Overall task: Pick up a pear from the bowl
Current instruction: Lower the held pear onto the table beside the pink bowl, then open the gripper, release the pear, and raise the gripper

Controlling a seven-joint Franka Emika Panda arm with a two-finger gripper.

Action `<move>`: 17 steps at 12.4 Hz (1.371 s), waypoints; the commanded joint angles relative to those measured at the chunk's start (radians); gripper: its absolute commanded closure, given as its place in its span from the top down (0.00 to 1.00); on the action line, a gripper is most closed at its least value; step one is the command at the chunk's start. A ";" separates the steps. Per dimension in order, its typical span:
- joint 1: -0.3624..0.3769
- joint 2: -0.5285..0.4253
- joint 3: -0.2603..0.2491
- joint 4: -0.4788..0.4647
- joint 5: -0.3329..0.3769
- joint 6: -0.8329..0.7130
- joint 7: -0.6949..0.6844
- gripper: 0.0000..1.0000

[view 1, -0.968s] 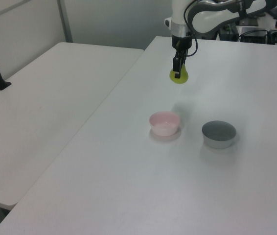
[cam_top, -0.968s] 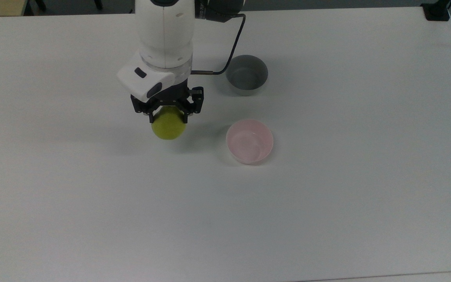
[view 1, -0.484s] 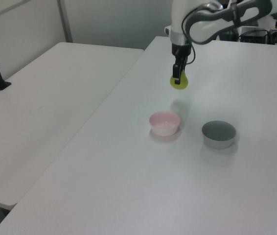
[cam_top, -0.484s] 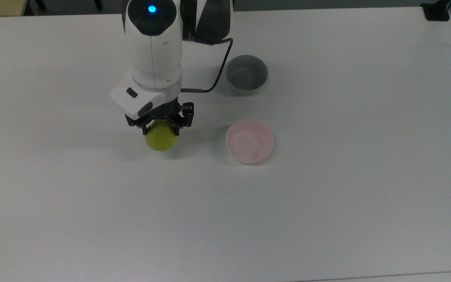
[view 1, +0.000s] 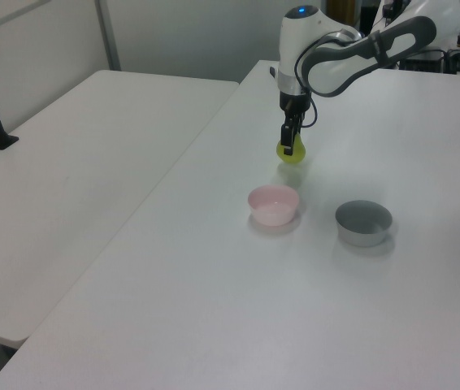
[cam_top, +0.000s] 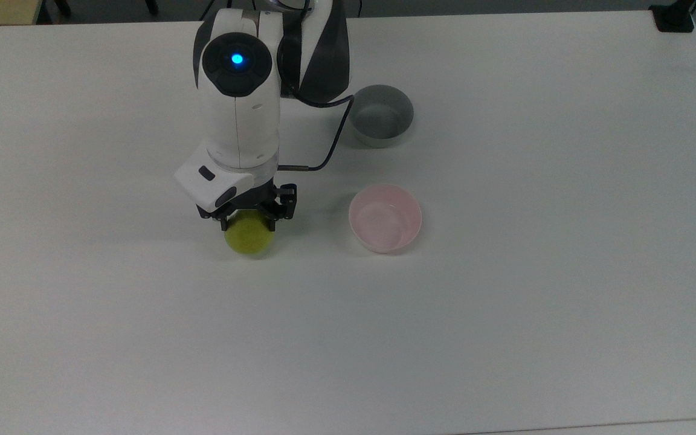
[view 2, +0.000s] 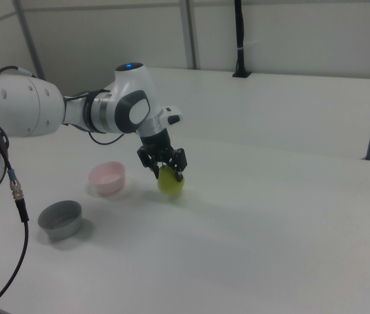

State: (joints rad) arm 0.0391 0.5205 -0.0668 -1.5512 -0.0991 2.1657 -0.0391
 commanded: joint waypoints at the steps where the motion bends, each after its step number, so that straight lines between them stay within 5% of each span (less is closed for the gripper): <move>1: 0.001 0.016 -0.010 -0.009 0.009 0.051 -0.028 0.64; 6: 0.001 0.016 -0.010 -0.009 0.007 0.048 -0.018 1.00; 11: 0.001 -0.051 -0.010 -0.007 0.009 0.013 0.002 1.00; 17: 0.018 -0.270 0.002 -0.007 0.015 -0.271 0.027 1.00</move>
State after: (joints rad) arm 0.0429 0.3636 -0.0658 -1.5232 -0.0991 2.0015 -0.0310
